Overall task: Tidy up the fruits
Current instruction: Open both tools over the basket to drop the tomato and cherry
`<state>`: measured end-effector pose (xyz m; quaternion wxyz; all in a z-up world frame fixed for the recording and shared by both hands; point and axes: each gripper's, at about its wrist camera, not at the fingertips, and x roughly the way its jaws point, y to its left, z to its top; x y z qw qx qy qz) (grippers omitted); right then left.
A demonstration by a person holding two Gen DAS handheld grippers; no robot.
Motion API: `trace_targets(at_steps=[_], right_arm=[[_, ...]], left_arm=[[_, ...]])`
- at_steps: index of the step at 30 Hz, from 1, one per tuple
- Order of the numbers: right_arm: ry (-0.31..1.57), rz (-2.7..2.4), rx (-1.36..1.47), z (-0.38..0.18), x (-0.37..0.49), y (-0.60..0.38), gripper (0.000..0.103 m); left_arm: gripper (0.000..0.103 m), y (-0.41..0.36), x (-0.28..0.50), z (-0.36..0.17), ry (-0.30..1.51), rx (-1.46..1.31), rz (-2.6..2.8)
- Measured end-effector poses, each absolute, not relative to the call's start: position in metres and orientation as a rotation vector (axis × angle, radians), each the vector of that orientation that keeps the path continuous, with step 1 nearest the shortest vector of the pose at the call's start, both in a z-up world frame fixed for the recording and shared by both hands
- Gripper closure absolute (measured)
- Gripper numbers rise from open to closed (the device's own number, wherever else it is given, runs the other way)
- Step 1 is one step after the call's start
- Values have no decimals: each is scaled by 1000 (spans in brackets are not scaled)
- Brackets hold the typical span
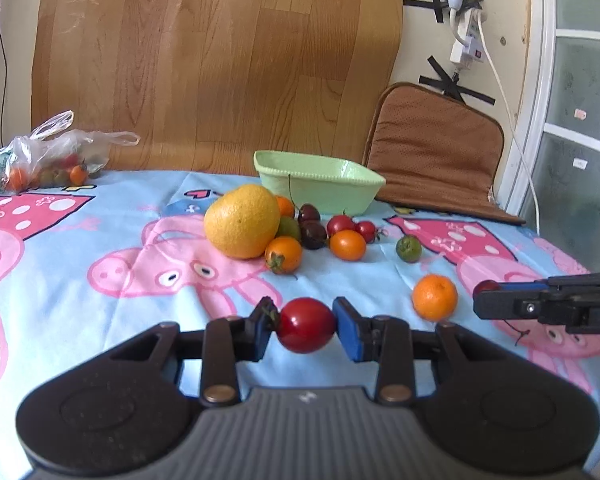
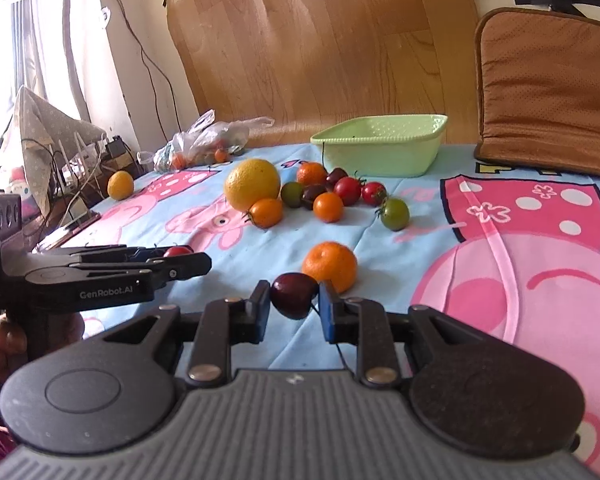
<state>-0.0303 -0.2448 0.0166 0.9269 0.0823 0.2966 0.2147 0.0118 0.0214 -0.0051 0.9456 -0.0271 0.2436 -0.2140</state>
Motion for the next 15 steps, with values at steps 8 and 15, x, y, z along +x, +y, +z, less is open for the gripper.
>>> trace_targets(at_steps=[8, 15], right_arm=[[493, 394, 170, 55, 59, -265, 75], [573, 347, 241, 32, 175, -272, 75]], left_arm=[[70, 5, 104, 55, 433, -42, -524], [69, -41, 235, 54, 606, -93, -601]])
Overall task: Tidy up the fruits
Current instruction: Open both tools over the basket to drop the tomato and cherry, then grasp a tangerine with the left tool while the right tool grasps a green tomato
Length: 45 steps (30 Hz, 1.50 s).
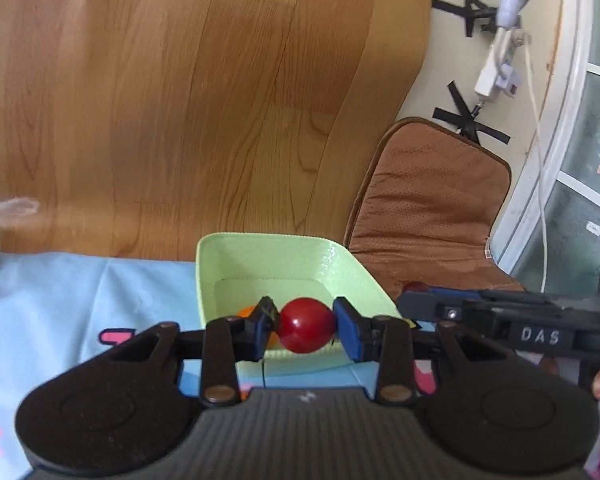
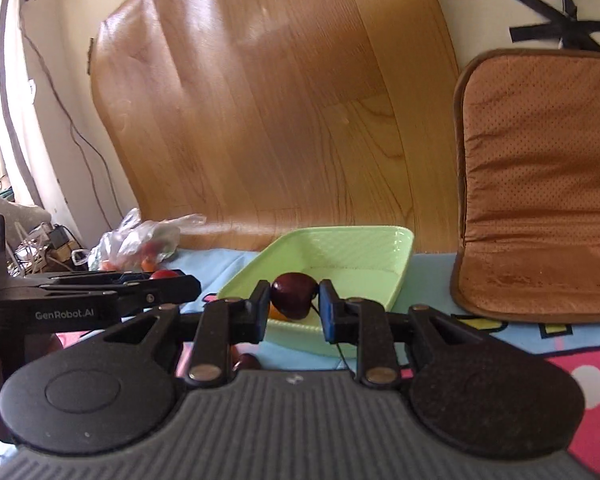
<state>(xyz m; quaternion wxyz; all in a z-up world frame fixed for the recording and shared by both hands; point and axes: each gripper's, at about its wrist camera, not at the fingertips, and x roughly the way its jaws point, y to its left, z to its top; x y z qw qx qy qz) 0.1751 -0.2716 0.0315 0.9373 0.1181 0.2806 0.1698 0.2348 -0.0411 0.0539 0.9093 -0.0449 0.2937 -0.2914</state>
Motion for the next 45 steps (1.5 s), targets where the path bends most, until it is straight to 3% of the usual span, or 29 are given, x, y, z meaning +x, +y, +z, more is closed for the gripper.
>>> trace_targets(at_steps=[6, 10, 16, 22, 28, 33, 35, 36, 37, 38, 39, 45], right_arm=[[648, 321, 216, 4, 221, -272, 72], [608, 299, 241, 10, 209, -285, 63], [579, 336, 214, 28, 139, -300, 63], [617, 338, 162, 13, 62, -308, 64], [644, 367, 160, 4, 48, -301, 63], [662, 436, 160, 4, 65, -286, 61], [671, 454, 123, 1, 71, -276, 61], [679, 457, 102, -2, 75, -271, 61], [689, 454, 83, -5, 76, -268, 61], [713, 450, 58, -9, 80, -264, 64], [723, 446, 36, -11, 81, -261, 73], [626, 447, 70, 5, 83, -271, 74]], left_arm=[[67, -69, 306, 27, 799, -149, -598], [60, -67, 302, 38, 764, -167, -586], [60, -55, 238, 63, 668, -133, -645], [59, -51, 135, 47, 637, -70, -759], [45, -81, 64, 14, 621, 128, -739], [42, -96, 49, -1, 594, 231, -677], [45, -97, 48, -3, 592, 231, -678], [51, -98, 48, -4, 590, 228, -685], [67, -98, 49, -5, 594, 223, -695], [66, -100, 49, -7, 597, 222, -695], [67, -99, 49, -7, 591, 217, -693], [68, -71, 73, 18, 545, 132, -641]])
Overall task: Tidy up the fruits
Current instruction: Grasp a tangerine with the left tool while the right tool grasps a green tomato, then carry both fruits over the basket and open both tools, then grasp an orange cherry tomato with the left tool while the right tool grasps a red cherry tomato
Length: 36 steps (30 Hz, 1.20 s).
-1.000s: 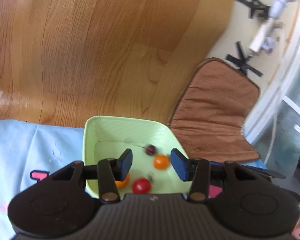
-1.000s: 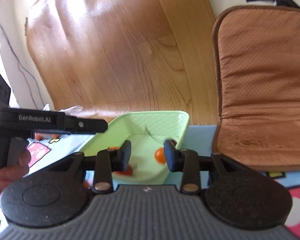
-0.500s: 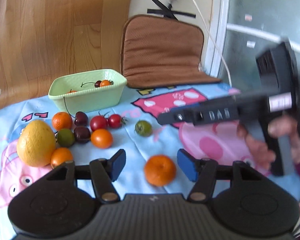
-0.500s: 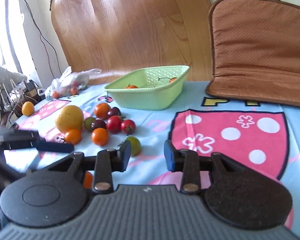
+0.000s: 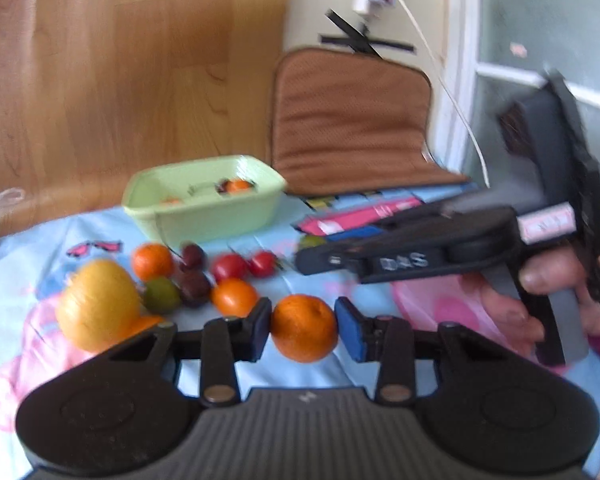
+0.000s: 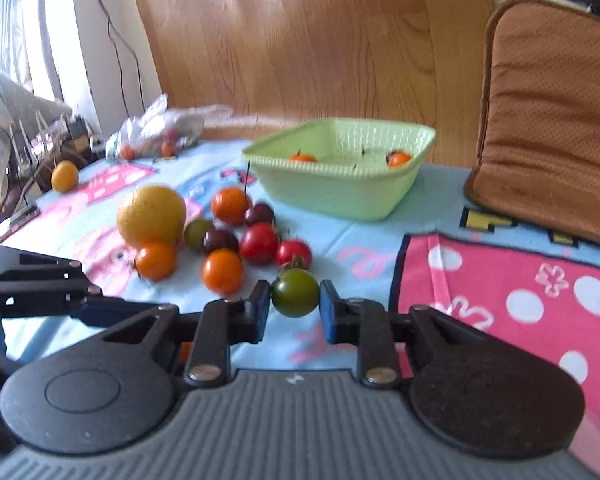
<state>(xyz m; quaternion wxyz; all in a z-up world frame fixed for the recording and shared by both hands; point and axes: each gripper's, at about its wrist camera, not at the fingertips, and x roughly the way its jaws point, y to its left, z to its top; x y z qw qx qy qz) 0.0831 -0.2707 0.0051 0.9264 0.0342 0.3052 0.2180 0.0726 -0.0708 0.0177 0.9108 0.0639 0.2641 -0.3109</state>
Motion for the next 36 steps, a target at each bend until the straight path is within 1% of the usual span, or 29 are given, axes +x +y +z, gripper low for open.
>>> trace_targets(at_steps=[4, 7, 9, 13, 15, 16, 17, 18, 21, 26, 29, 32, 36], right_arm=[[523, 397, 122, 25, 111, -278, 74], [496, 357, 149, 27, 142, -277, 74], [497, 331, 137, 22, 160, -275, 74], [506, 304, 115, 6, 188, -269, 73], [492, 314, 152, -3, 193, -272, 71], [486, 312, 178, -8, 194, -276, 66], [495, 310, 189, -12, 194, -278, 63], [504, 315, 186, -12, 195, -280, 62], [451, 313, 185, -4, 185, -286, 61], [407, 392, 257, 12, 173, -292, 61], [438, 441, 264, 21, 168, -291, 62], [505, 469, 247, 21, 159, -289, 64], [584, 493, 163, 9, 133, -282, 66]], left_arm=[[68, -61, 131, 51, 515, 77, -586], [68, -65, 184, 64, 510, 49, -562], [68, -72, 218, 66, 553, 17, -558], [67, -95, 276, 50, 637, 21, -525], [66, -104, 293, 40, 692, 33, -517], [67, -106, 298, 37, 712, 38, -502], [67, -107, 300, 37, 713, 33, -499], [66, -107, 298, 39, 696, 27, -506], [63, -99, 286, 47, 657, 24, -503], [63, -67, 238, 66, 608, -70, -523], [63, -50, 194, 65, 581, -83, -540], [63, -52, 153, 51, 570, -14, -539], [63, -65, 124, 24, 619, 36, -549]])
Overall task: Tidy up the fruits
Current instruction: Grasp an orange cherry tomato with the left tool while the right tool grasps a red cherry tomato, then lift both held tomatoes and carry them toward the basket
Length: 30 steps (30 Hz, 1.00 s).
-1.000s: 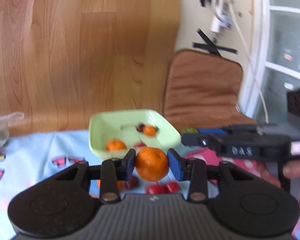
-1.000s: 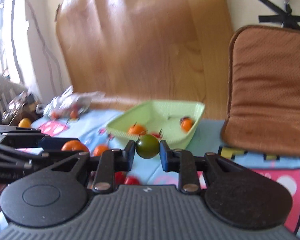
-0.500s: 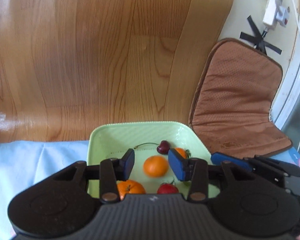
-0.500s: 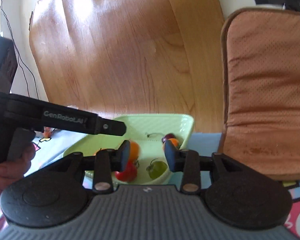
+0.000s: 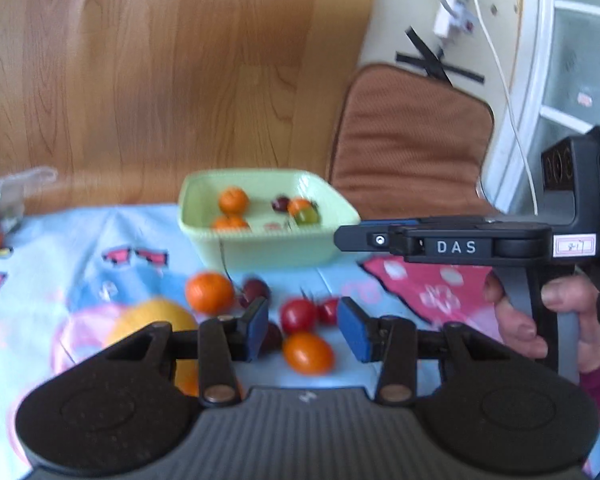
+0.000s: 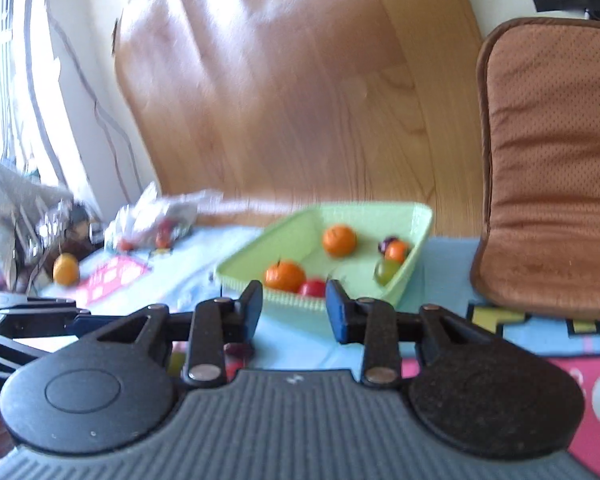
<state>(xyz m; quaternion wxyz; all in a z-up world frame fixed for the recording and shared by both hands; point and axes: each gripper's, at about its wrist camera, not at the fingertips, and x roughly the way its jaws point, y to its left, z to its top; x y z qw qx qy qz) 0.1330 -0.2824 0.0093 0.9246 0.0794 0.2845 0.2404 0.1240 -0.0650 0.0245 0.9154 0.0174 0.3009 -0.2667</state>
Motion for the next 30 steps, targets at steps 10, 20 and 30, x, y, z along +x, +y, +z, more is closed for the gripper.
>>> trace_targets(at_steps=[10, 20, 30], right_arm=[[698, 509, 66, -17, 127, -255, 66], [694, 471, 70, -8, 75, -255, 76], [683, 448, 155, -16, 35, -238, 76]], left_arm=[[67, -91, 119, -13, 649, 135, -449], [71, -66, 72, -1, 573, 101, -515], [70, -28, 35, -16, 595, 99, -502]])
